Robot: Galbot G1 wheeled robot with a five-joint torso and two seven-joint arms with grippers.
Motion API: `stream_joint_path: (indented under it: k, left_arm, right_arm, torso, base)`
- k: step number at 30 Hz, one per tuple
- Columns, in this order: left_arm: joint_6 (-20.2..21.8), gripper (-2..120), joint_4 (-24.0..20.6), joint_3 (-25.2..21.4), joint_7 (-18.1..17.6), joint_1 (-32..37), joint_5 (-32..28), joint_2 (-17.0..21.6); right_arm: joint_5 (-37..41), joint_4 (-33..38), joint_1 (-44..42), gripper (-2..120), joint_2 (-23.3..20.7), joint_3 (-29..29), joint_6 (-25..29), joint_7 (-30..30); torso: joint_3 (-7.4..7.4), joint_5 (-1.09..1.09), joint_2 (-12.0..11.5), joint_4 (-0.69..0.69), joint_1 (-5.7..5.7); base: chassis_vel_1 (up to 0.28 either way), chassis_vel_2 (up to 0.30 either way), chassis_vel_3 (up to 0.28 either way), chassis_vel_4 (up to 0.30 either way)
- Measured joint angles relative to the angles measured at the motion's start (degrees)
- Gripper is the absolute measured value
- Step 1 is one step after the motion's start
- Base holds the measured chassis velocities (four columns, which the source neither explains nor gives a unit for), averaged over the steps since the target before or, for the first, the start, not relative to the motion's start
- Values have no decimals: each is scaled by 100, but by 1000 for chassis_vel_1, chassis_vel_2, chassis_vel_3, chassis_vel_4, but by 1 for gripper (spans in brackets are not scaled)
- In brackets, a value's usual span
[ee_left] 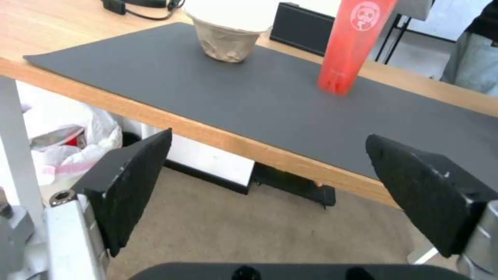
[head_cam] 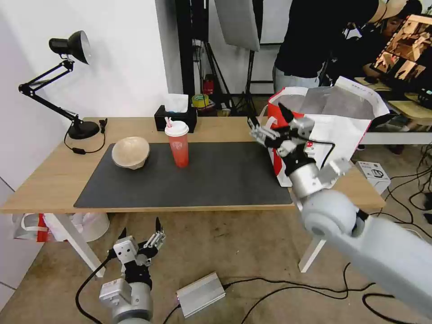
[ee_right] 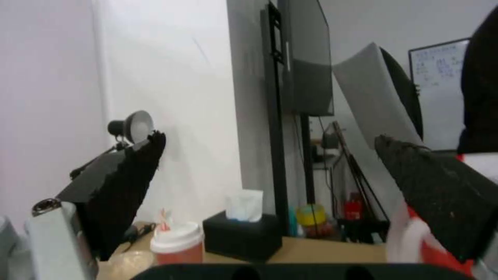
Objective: Pick up the trash from the table and place it into the takeout bag.
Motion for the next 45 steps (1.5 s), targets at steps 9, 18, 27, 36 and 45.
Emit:
stream_joint_path:
  k: [9, 18, 27, 36, 45]
  left_arm:
    - [-1, 100, 25, 44, 2, -4, -3, -3]
    - [-4, 100, 15, 64, 5, -7, 6, -4]
    - [-10, 100, -2, 63, 7, -11, 6, 3]
    - [-16, 100, -4, 68, 8, -30, -7, 43]
    - [-22, 100, -44, 48, 8, -41, -31, 51]
  right_arm:
    - [-376, 341, -1372, 100, 13, 894, 22, 35]
    - [-855, 489, -2734, 100, 264, 1607, 130, -81]
    - [-1236, 540, -3681, 100, 539, 1973, 166, -81]
    - [-1569, 537, -4406, 100, 749, 2114, 311, -104]
    - [-1857, 469, -4872, 100, 1057, 2061, 340, -138]
  torso:
    - [0, 0, 0, 0, 0]
    - [0, 0, 0, 0, 0]
    - [0, -1, 0, 0, 0]
    - [0, -1, -1, 0, 0]
    - [0, -1, 0, 0, 0]
  base:
    - [0, 0, 0, 0]
    - [0, 0, 0, 0]
    - [0, 0, 0, 0]
    - [0, 0, 0, 0]
    - [0, 0, 0, 0]
